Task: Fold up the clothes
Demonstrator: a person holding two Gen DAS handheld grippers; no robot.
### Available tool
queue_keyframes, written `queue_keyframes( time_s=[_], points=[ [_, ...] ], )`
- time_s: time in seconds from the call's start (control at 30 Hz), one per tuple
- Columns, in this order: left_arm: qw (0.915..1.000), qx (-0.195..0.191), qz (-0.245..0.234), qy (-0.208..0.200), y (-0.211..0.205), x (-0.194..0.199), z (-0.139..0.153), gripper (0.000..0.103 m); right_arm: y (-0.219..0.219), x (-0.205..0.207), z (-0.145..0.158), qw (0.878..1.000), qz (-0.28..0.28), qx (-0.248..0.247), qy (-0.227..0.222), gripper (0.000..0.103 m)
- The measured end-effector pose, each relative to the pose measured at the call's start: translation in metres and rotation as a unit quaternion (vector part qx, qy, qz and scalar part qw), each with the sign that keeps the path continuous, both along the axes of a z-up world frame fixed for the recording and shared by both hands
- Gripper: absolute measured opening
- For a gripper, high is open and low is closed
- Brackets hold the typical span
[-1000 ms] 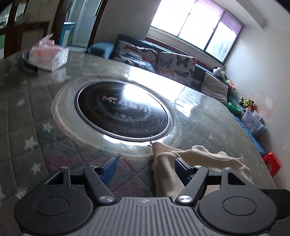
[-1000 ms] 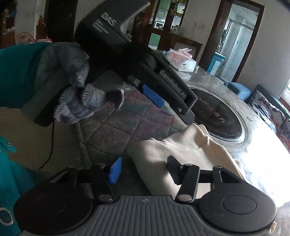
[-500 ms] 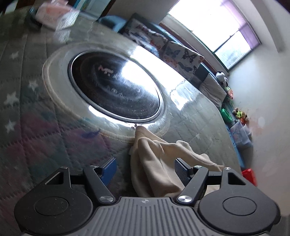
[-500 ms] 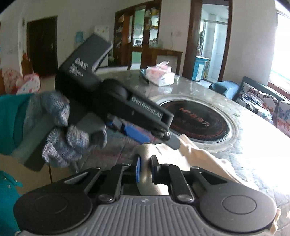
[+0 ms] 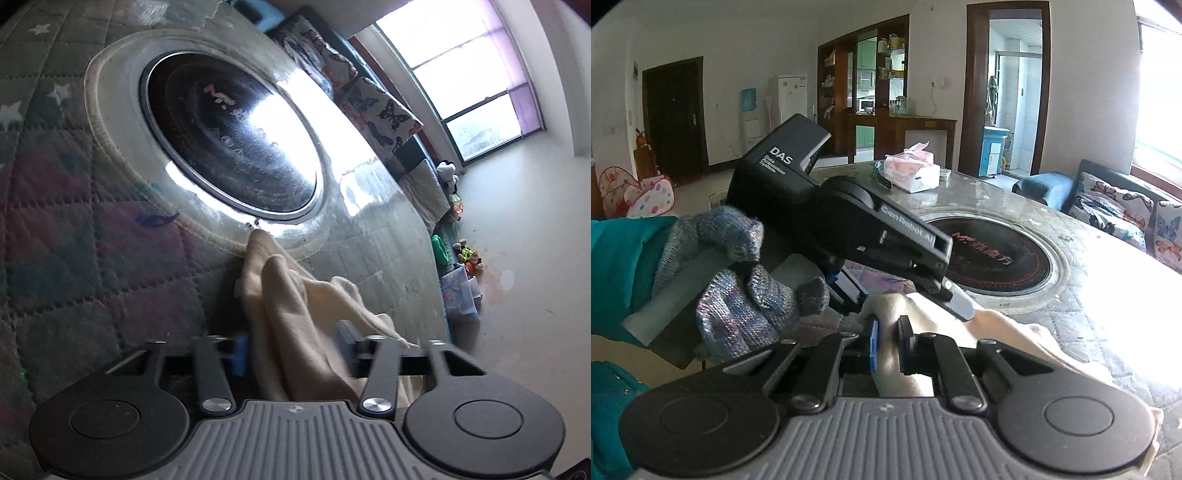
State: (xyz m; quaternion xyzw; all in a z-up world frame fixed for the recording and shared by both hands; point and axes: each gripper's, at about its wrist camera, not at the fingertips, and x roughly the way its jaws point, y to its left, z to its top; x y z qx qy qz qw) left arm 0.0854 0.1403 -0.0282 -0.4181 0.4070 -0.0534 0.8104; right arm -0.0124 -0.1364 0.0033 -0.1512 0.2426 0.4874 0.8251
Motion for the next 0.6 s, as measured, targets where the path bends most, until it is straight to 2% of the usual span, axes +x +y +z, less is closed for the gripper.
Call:
queue_keyframes(
  time_s=[0.1,0.2,0.3,0.43,0.6],
  points=[
    [1.0000,-0.003,0.002,0.007,0.004,0.001,-0.005,0.020,-0.001,0.000,-0.002,1.000,-0.004,0.002,0.006,0.012],
    [1.0000,0.003,-0.002,0.004,0.005,0.001,-0.005,0.019,-0.008,0.001,-0.003,1.000,-0.014,0.005,0.011,0.020],
    [0.9999,0.009,-0.006,0.001,0.004,0.000,-0.003,0.019,-0.024,0.007,-0.002,0.999,-0.046,0.017,0.023,0.023],
    [0.9998,0.019,-0.012,-0.002,0.003,-0.001,-0.001,0.019,-0.054,0.023,-0.005,0.991,-0.128,0.009,0.023,0.028],
    [0.9993,0.030,-0.019,-0.007,0.001,-0.002,0.001,0.019,-0.103,0.053,-0.019,0.967,-0.251,0.004,0.031,0.037]
  ],
)
